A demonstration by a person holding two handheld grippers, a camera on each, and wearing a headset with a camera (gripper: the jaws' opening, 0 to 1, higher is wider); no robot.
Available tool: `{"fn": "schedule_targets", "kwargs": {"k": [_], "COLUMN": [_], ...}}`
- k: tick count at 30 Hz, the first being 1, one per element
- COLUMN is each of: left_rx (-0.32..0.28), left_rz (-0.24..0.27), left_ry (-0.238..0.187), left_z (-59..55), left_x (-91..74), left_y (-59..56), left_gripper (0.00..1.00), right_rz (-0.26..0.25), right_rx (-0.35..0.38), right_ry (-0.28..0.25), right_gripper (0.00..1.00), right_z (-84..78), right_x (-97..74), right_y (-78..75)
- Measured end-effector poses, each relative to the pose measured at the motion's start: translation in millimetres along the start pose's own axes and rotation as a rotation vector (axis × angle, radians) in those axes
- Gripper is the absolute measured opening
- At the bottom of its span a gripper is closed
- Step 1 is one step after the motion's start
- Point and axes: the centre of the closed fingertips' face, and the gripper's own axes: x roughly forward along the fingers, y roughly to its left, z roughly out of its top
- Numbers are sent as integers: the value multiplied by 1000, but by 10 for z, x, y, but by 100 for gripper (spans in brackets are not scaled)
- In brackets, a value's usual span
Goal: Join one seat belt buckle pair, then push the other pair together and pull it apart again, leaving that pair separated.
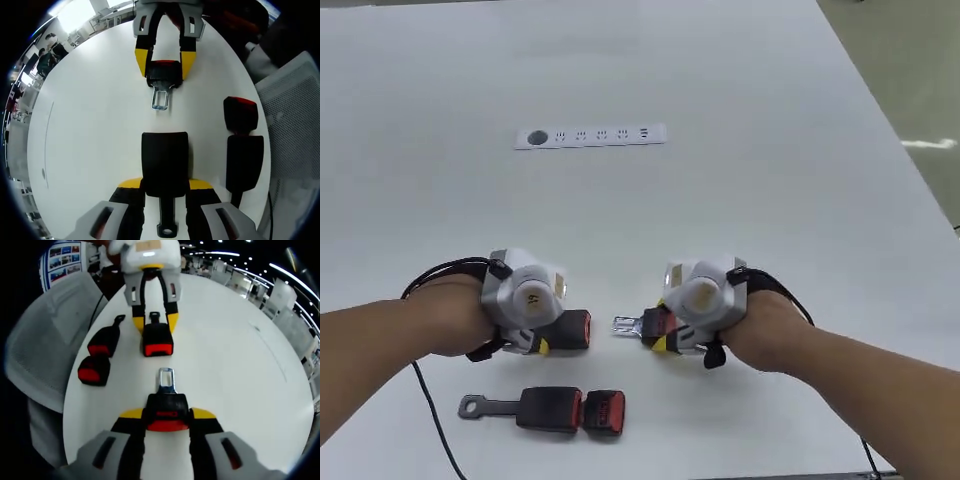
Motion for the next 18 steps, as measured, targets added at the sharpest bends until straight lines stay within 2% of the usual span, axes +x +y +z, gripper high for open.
{"fn": "schedule_targets", "kwargs": {"k": [13, 18], "left_rx": [8, 9], "left_rz": [-3, -3], "left_ry": [10, 14], "left_z": [8, 6], "left_x": [10, 10], "left_y": [-3, -4], "left_gripper": [31, 31], "right_rz": [22, 20], "right_rx": [-33, -38], "right_ry": [-3, 6], "right_gripper": [33, 32], "right_z": [208, 193], "right_x": [149, 142], "right_y": [75, 61]}}
